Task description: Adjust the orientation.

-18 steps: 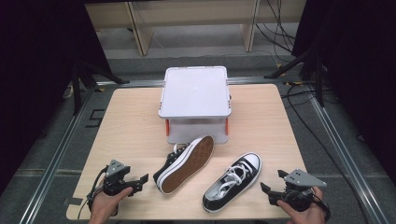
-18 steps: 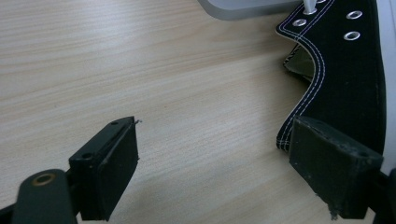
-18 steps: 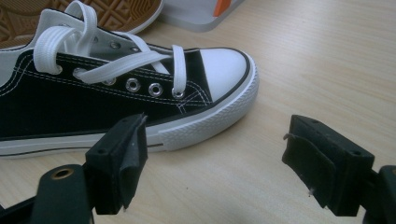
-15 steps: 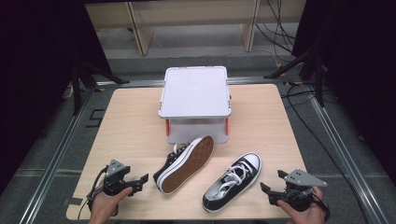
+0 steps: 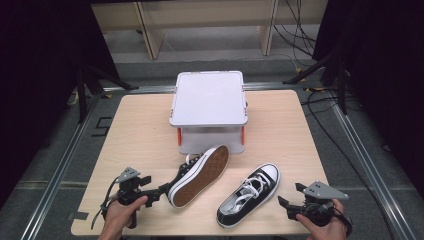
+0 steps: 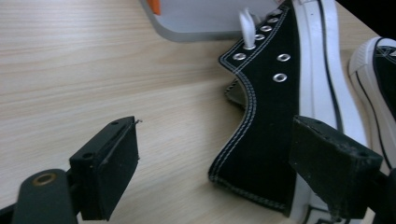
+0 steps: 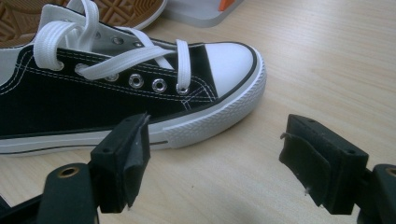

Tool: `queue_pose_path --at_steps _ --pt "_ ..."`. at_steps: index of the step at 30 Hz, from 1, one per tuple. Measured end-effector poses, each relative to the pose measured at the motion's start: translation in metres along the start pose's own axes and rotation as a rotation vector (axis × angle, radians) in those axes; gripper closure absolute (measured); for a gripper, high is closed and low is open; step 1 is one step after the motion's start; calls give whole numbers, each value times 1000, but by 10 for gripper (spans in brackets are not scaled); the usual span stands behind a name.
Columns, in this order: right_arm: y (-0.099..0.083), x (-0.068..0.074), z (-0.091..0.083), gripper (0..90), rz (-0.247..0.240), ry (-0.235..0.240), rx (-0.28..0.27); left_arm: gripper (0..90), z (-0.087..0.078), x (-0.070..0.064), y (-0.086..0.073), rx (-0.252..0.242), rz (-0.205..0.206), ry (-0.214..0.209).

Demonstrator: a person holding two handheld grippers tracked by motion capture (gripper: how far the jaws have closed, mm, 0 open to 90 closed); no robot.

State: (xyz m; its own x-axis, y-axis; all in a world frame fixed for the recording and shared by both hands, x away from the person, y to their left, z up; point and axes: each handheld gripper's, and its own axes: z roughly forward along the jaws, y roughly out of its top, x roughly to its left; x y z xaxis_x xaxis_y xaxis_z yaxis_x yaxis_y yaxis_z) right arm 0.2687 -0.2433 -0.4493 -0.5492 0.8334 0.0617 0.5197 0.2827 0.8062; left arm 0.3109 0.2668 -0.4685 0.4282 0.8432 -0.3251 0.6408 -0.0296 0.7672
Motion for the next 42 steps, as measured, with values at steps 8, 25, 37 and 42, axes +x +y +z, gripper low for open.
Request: queue_pose_path --at_steps 8,25,37,42 --pt "-1 1 3 252 3 16 4 163 13 5 16 -7 -52 -40" --pt "-1 1 2 263 -5 23 2 185 22 -23 18 38 29 -114" --pt "-1 1 2 264 8 25 11 322 13 -49 14 15 153 -115" --pt "-1 0 4 264 -7 31 4 440 11 -54 15 30 177 -149"
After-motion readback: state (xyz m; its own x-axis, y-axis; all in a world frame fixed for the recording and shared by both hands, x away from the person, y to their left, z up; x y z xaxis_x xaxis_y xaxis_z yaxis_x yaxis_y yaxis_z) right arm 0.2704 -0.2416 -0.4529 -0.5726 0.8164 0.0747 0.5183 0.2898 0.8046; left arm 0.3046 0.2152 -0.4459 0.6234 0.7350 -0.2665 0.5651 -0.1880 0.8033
